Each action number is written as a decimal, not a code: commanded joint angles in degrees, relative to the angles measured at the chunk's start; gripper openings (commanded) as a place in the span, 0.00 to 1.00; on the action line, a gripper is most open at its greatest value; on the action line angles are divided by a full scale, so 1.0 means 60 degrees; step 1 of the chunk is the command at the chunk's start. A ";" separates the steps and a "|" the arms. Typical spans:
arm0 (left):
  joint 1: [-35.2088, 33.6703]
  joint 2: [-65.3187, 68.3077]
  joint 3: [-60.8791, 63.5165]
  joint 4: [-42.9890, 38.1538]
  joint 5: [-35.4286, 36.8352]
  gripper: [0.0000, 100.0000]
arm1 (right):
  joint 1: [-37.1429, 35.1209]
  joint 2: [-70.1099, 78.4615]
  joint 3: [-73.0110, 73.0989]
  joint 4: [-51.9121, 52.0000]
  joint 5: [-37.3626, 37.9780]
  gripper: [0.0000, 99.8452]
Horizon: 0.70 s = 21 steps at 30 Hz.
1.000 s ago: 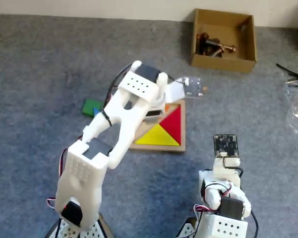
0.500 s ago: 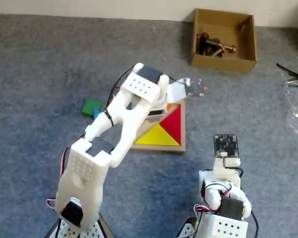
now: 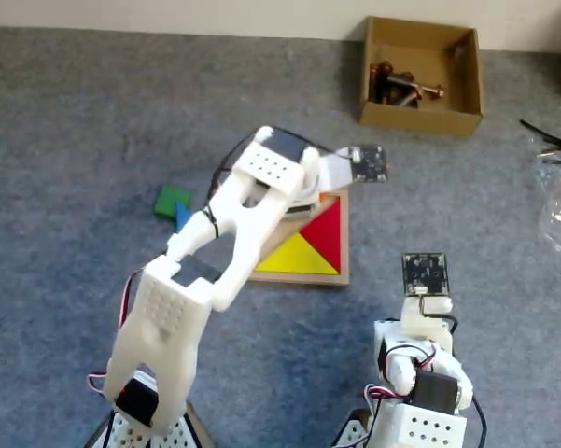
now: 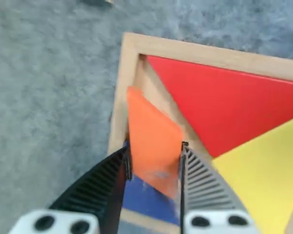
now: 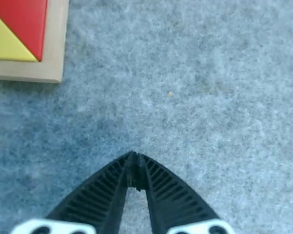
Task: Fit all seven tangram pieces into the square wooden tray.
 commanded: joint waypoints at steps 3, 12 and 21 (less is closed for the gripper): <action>0.0212 0.0139 -0.0154 -0.0396 -0.0088 0.01 | -0.0037 -0.0081 0.1048 -0.0256 -0.0044 0.01; 0.0154 0.0183 -0.0154 -0.0425 -0.0103 0.01 | -0.0037 -0.0081 0.1048 -0.0256 -0.0044 0.01; 0.0212 0.0183 -0.0154 -0.0352 -0.0103 0.10 | -0.0037 -0.0081 0.1048 -0.0256 -0.0044 0.01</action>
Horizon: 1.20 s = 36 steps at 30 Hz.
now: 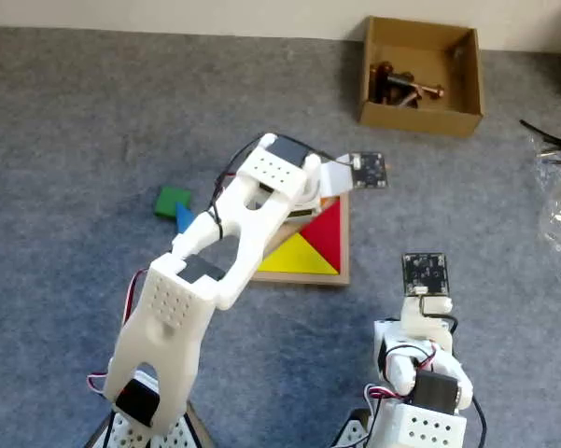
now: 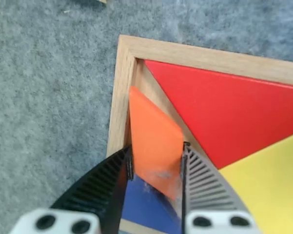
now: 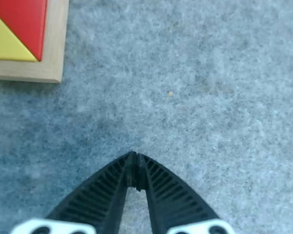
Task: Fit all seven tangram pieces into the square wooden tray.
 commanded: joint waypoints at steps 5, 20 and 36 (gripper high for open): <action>0.0183 -0.0183 -0.0154 -0.0059 -0.0059 0.10 | -0.0037 -0.0081 0.1048 -0.0256 -0.0044 0.01; 0.0183 -0.0168 -0.1033 0.0733 -0.0337 0.18 | -0.0037 -0.0081 0.1033 -0.0256 -0.0044 0.01; 0.0110 -0.0154 -0.3538 0.3092 -0.0337 0.10 | -0.0037 -0.0081 0.1033 -0.0256 -0.0044 0.01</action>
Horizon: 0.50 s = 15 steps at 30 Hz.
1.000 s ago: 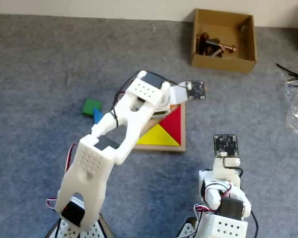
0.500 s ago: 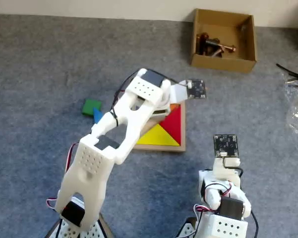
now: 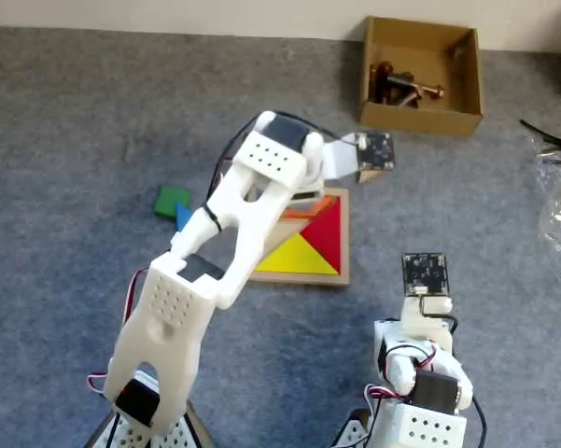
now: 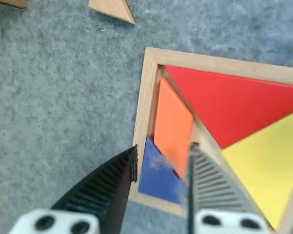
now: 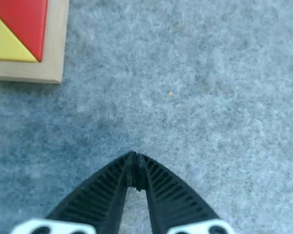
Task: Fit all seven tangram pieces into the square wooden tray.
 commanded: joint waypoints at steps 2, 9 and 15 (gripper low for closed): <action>0.0139 -0.0125 -0.0769 0.1084 0.0044 0.06 | -0.0037 -0.0081 0.1033 -0.0256 -0.0044 0.01; 0.0081 0.0227 -0.0505 0.1231 0.2022 0.01 | -0.0037 -0.0081 0.1033 -0.0256 -0.0044 0.01; 0.0125 0.1399 -0.0564 0.1260 0.2081 0.01 | -0.0037 -0.0081 0.1033 -0.0256 -0.0044 0.01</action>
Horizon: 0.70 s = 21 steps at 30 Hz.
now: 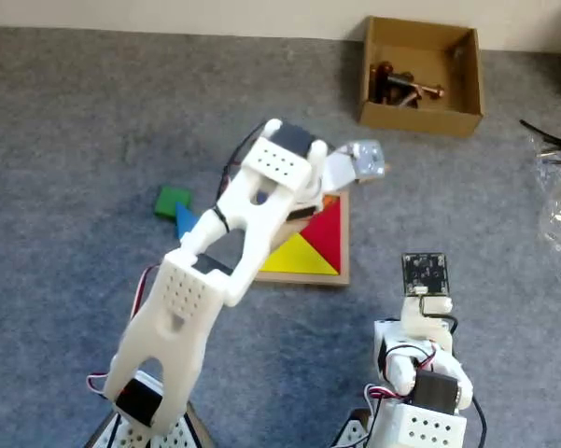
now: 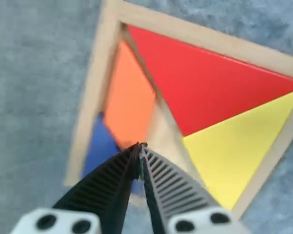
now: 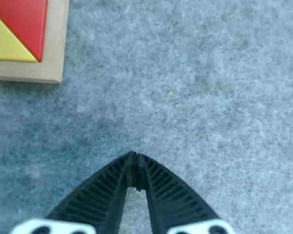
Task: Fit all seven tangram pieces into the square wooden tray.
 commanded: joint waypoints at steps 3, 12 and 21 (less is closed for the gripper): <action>0.0022 0.0256 -0.0374 0.0103 0.0103 0.01 | -0.0022 -0.0081 0.1033 -0.0256 -0.0044 0.01; -0.0051 0.0330 -0.0374 -0.0264 0.0073 0.01 | -0.0022 -0.0081 0.1033 -0.0256 -0.0044 0.01; 0.0007 0.0330 -0.0359 -0.1714 0.0073 0.01 | -0.0022 -0.0081 0.1033 -0.0256 -0.0044 0.01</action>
